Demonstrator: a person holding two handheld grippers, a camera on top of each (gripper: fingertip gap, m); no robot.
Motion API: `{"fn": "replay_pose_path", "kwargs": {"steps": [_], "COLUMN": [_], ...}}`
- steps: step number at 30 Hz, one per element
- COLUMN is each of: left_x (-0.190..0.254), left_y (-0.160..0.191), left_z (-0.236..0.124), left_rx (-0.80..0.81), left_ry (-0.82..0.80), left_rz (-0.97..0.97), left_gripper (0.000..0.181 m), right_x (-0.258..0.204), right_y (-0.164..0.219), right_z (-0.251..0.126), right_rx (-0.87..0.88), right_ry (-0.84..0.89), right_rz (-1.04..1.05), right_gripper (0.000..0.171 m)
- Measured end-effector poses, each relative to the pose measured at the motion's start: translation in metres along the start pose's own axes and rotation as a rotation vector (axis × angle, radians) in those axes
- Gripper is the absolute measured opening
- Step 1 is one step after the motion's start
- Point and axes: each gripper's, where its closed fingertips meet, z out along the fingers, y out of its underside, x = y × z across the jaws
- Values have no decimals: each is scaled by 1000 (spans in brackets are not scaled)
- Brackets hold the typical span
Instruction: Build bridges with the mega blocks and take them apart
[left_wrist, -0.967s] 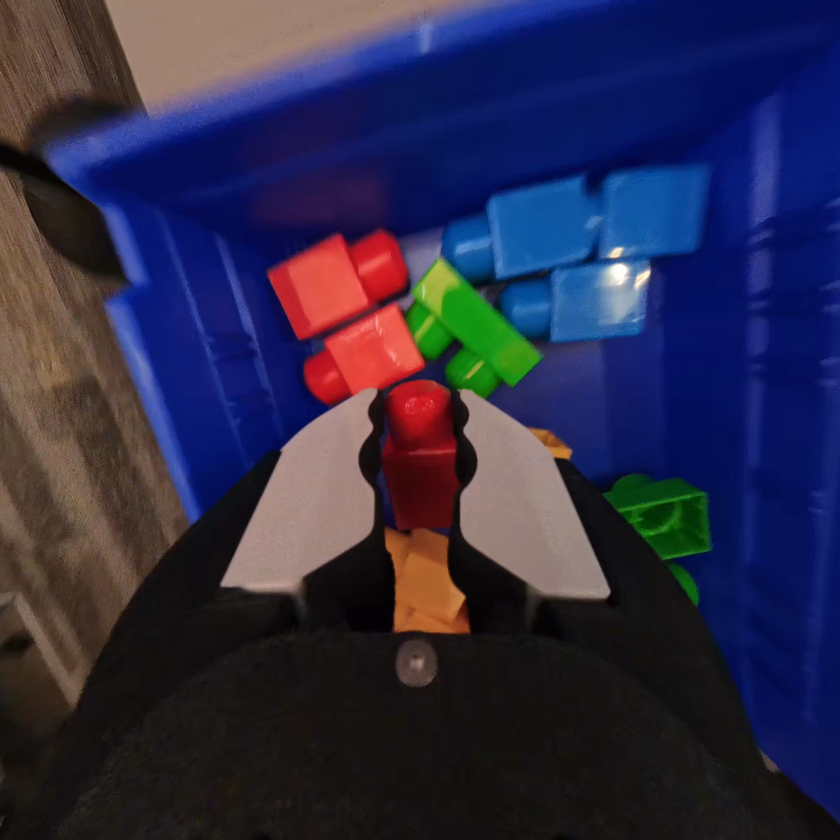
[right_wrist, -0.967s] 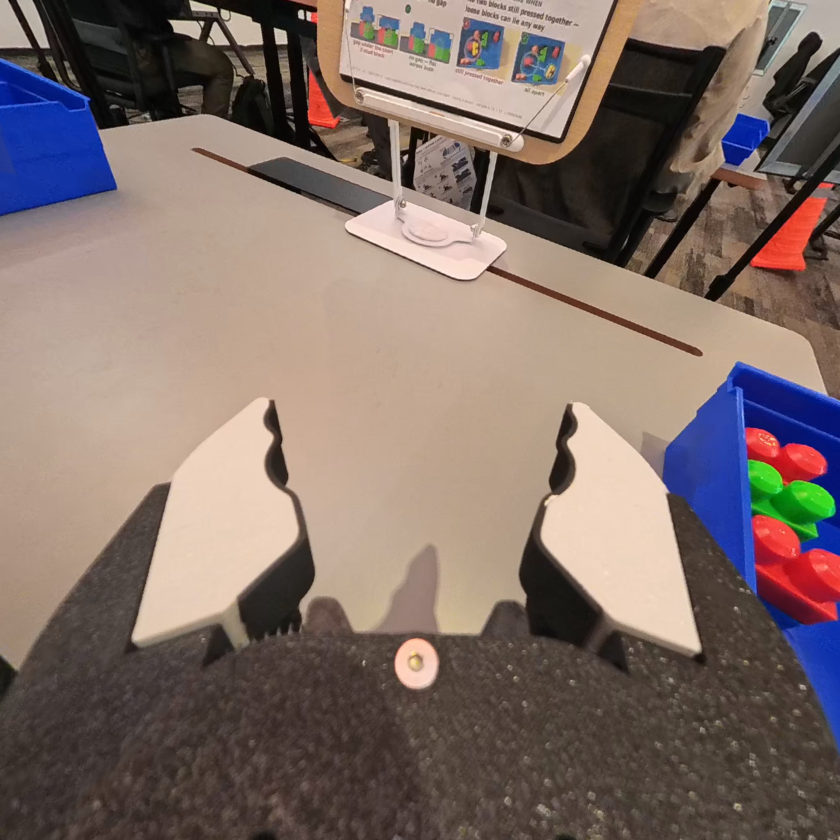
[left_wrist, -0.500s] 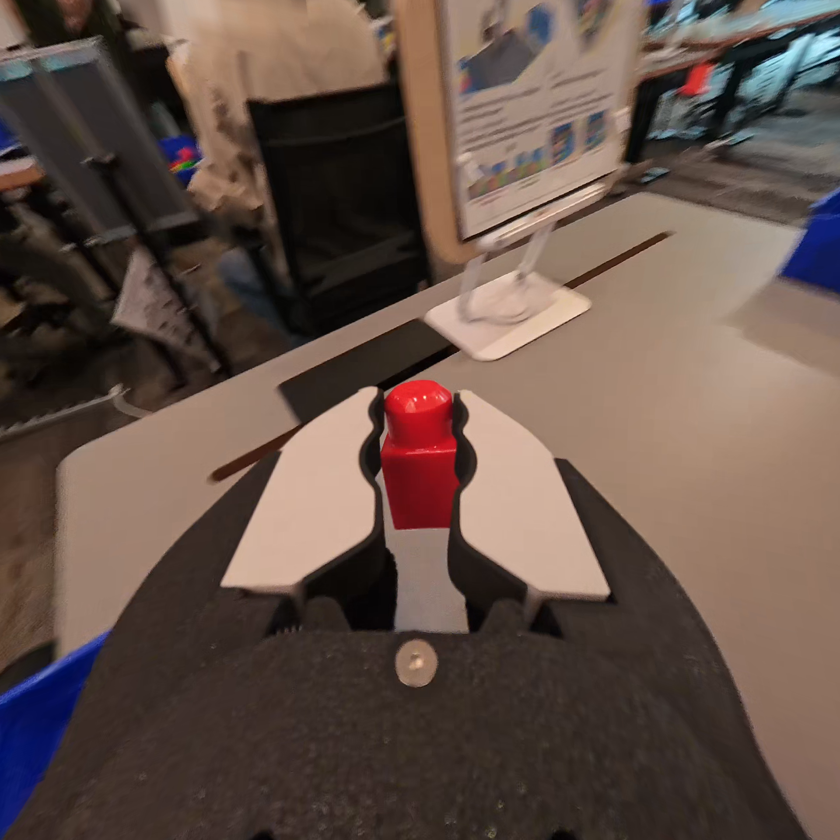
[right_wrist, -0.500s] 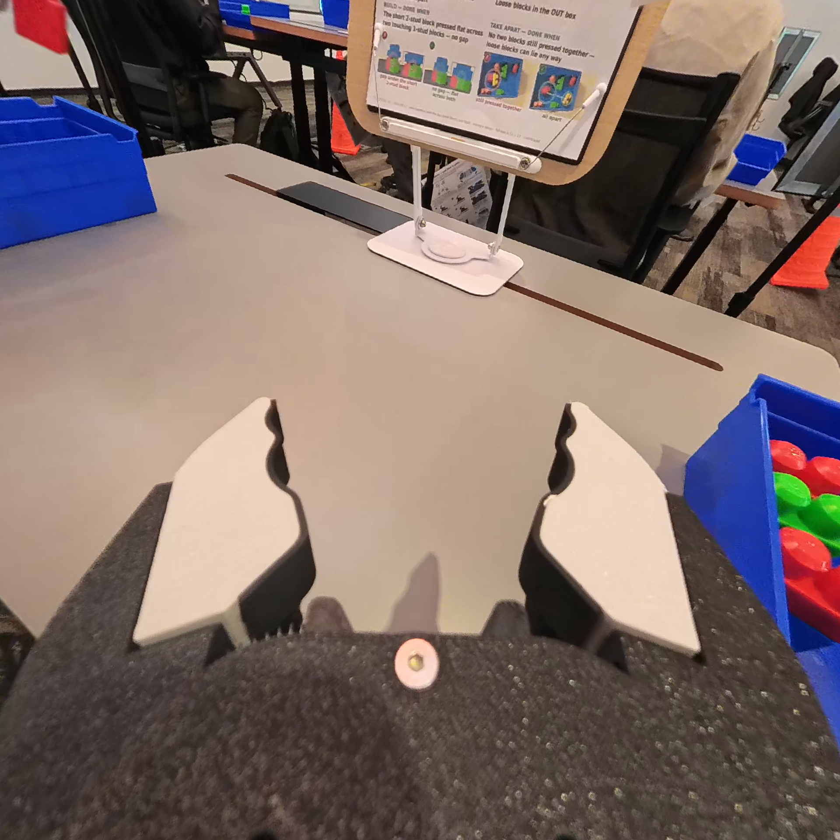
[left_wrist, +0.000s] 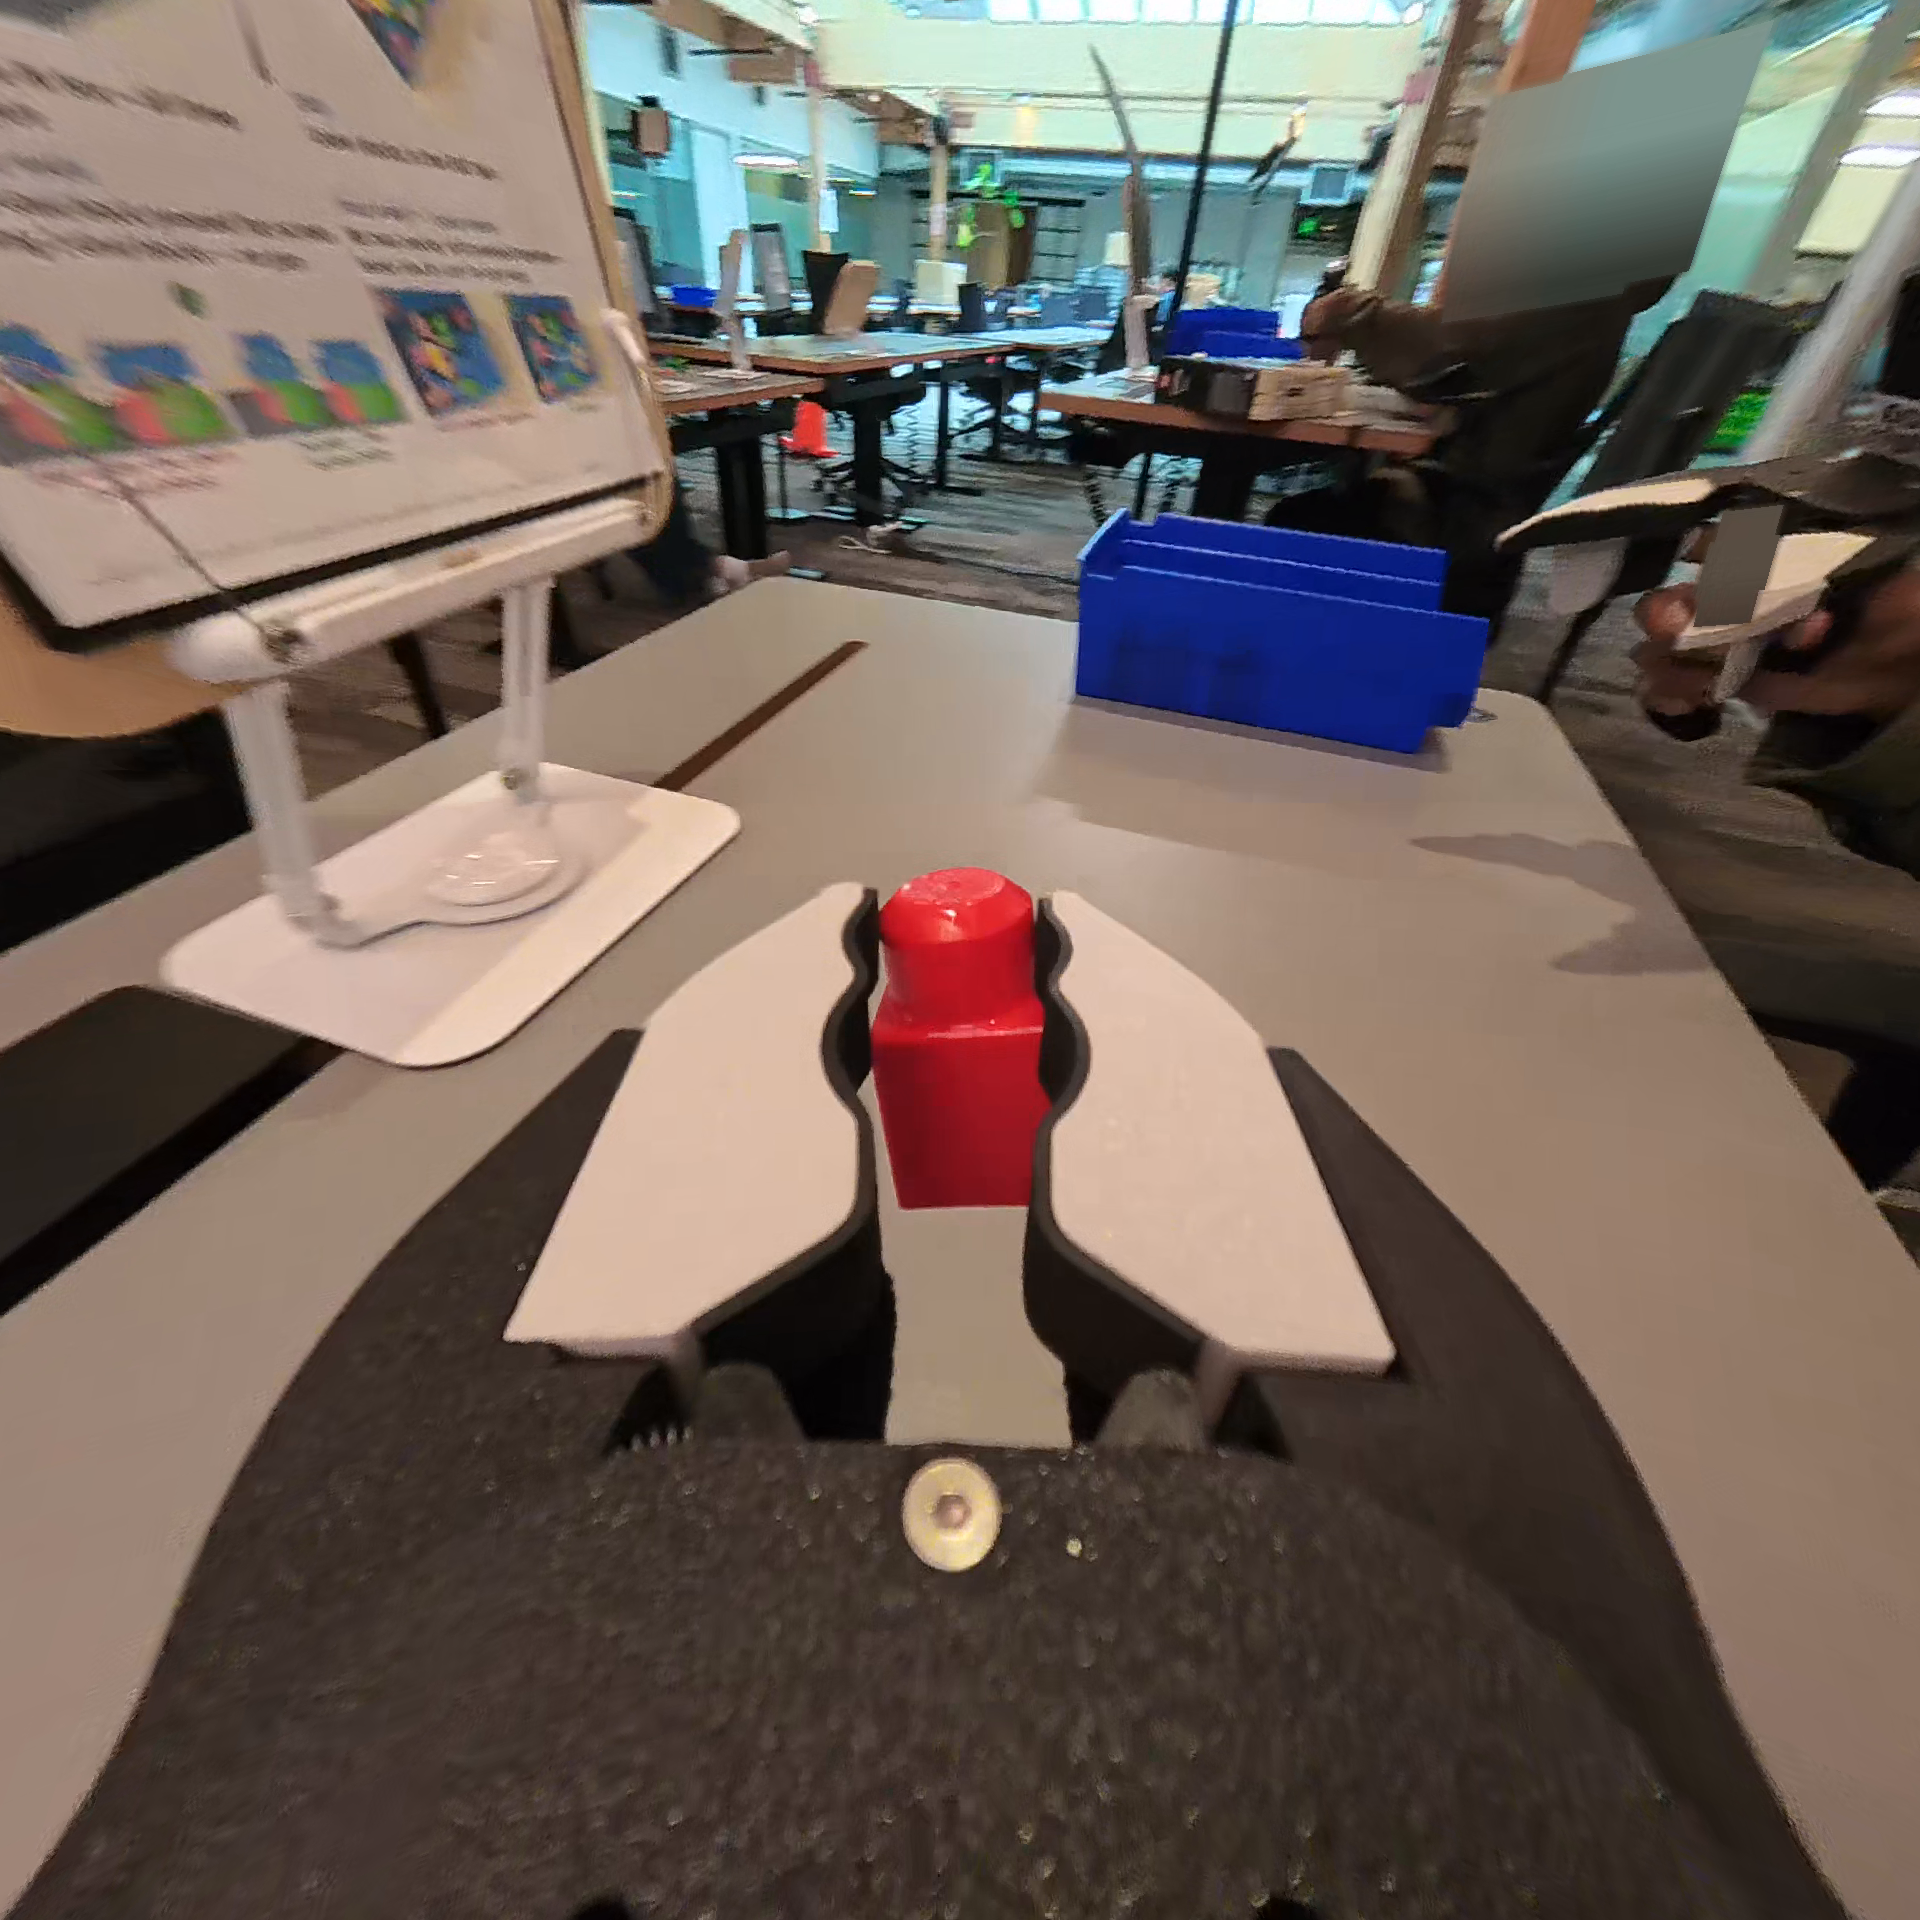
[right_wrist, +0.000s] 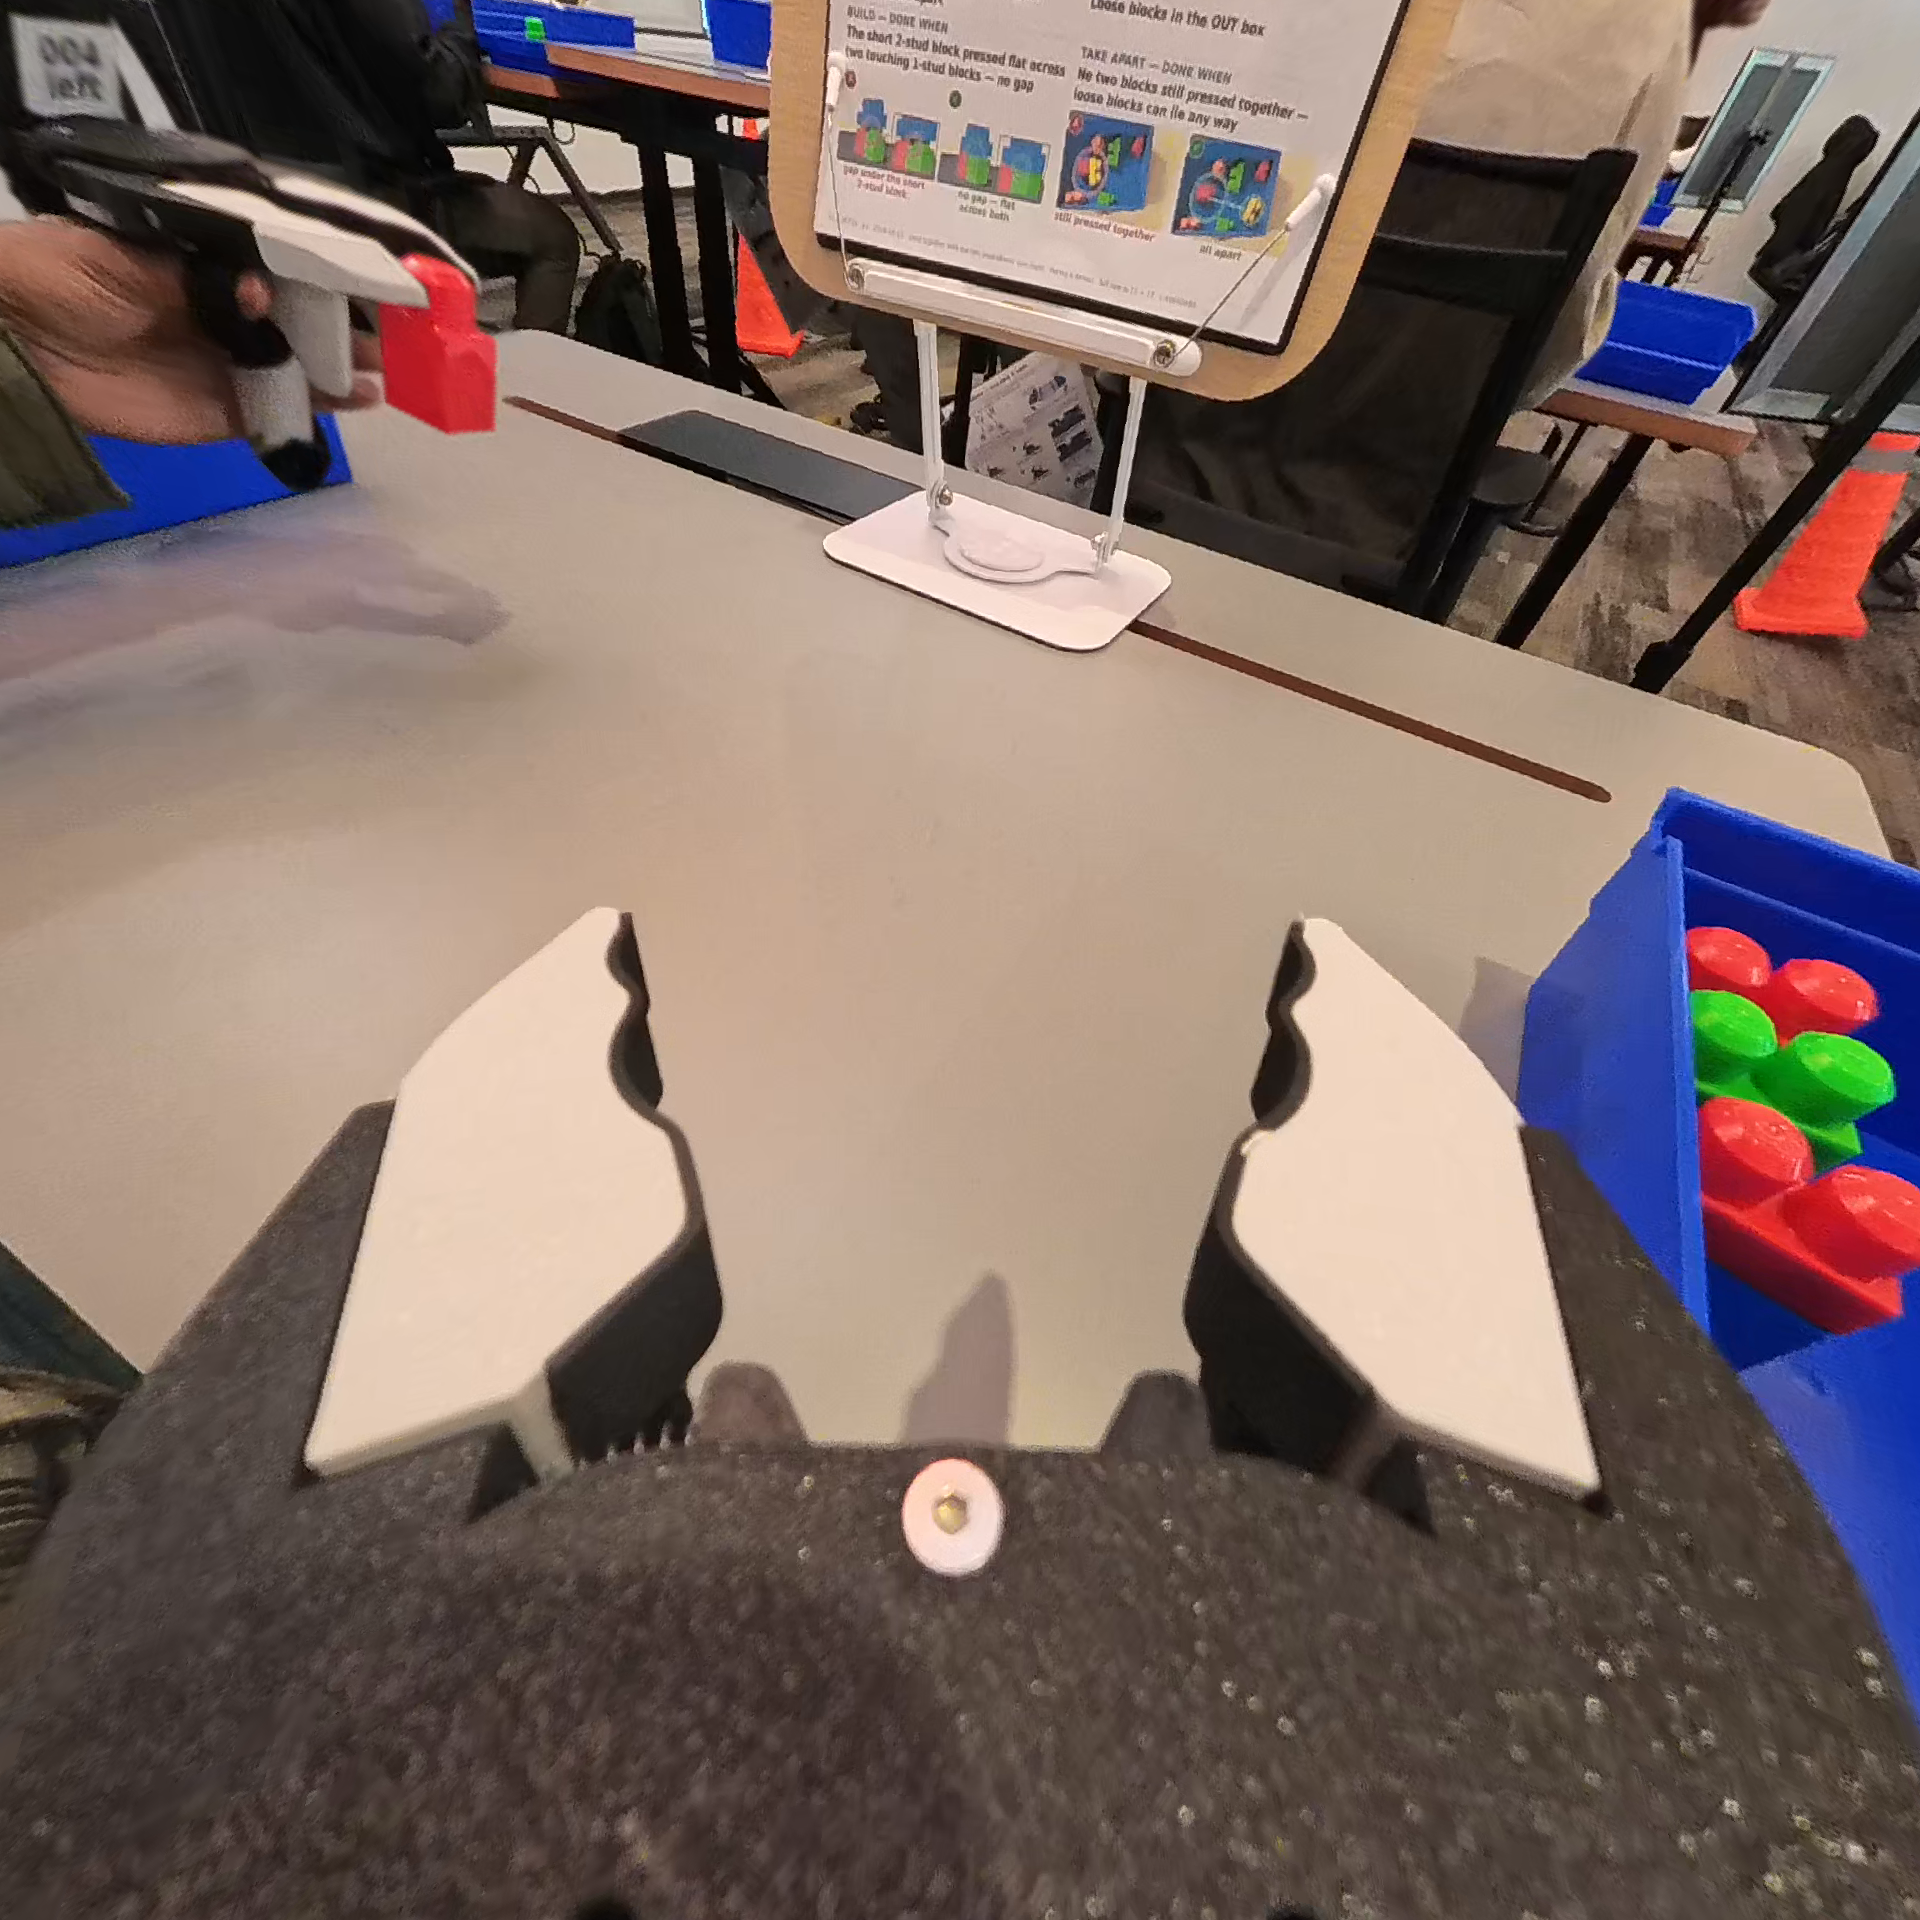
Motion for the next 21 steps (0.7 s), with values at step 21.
{"fn": "replay_pose_path", "kwargs": {"steps": [21], "left_x": [-1], "left_y": [100], "left_z": [66], "left_rx": [-317], "left_ry": [59], "left_rz": [31], "left_gripper": [28], "right_x": [-2], "right_y": [1], "right_z": [5], "right_rx": [-8], "right_ry": [-11], "right_rz": [-7], "right_gripper": [113]}}
